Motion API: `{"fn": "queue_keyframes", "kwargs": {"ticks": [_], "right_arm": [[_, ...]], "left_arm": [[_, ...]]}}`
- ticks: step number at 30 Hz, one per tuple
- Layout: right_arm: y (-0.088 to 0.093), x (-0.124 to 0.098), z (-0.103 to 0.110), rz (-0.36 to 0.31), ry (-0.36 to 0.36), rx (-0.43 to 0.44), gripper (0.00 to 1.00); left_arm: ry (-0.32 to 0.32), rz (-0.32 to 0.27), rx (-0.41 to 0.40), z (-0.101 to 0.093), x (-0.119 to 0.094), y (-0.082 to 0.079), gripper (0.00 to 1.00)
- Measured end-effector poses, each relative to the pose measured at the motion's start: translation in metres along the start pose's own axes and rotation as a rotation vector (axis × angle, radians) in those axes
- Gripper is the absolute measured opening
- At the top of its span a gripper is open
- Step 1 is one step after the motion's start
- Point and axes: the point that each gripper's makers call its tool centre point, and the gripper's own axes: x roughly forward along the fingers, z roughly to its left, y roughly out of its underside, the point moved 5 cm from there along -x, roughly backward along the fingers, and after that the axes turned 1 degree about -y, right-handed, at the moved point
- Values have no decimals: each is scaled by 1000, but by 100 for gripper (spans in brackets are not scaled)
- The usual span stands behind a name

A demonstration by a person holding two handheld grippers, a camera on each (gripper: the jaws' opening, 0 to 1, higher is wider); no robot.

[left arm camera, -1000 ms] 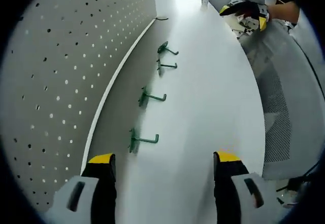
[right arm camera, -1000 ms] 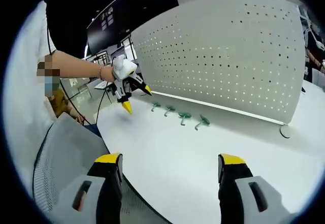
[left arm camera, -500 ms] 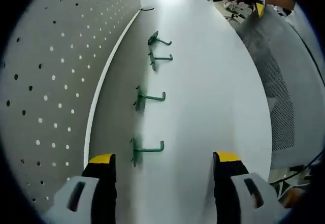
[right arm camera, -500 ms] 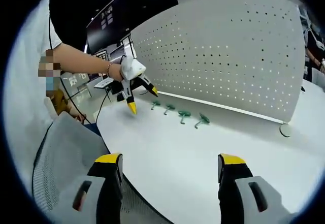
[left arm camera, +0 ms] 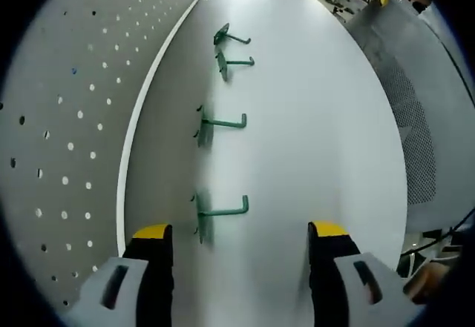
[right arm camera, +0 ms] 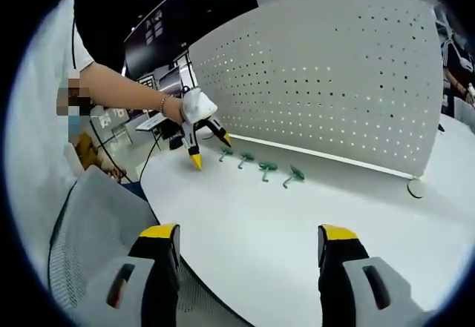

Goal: Insert the hook assembly into the mounting plate slot until the hook locks in place.

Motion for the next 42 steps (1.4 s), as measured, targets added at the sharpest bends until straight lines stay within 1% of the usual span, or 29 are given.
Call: {"fn": "queue_keyframes", "kwargs": {"ticks": [2, 4, 13, 16, 17, 19, 22, 26, 28, 30, 31, 33, 35, 38, 40, 42], "right_arm": [[0, 0, 0, -2, 1, 4, 73], [0, 0, 0, -4, 2, 9, 73], [1, 3, 0, -3, 1, 12, 73], [0, 3, 0, -6, -1, 11, 73], [0, 3, 0, -6, -1, 11, 73], [-1, 3, 0, -8, 1, 10, 73], [0, 2, -1, -4, 5, 8, 73], [-1, 2, -1, -4, 6, 6, 73], [-1, 1, -1, -5, 7, 7, 73], [0, 1, -1, -4, 7, 8, 73], [0, 1, -1, -4, 7, 7, 72], [-1, 2, -1, -4, 6, 5, 72], [-1, 2, -1, -5, 7, 6, 72], [-1, 1, -1, -2, 7, 2, 72], [-1, 1, -1, -5, 9, 2, 72], [-1, 1, -2, -6, 11, 3, 72]], "left_arm": [[-9, -3, -21, 4, 0, 1, 78], [1, -8, -35, 4, 0, 3, 75], [4, -10, -27, 5, 0, 2, 73], [0, -16, -33, 8, -1, 3, 66], [-1, -20, -36, 10, -2, 3, 60], [-4, -17, -40, 11, -2, 3, 53], [-7, -16, -48, 11, -2, 2, 50], [-12, -18, -57, 14, -3, 3, 37], [-17, -18, -70, 15, -3, 3, 36], [-21, -18, -78, 15, -3, 2, 32], [-26, -18, -82, 15, -3, 1, 29], [-32, -17, -87, 15, -3, 2, 18], [-55, -1, -112, 18, -3, 3, 10], [-63, 14, -138, 19, -2, 1, 9], [-69, 19, -122, 19, -2, 2, 8], [-81, 18, -126, 20, -2, 2, 6]]}}
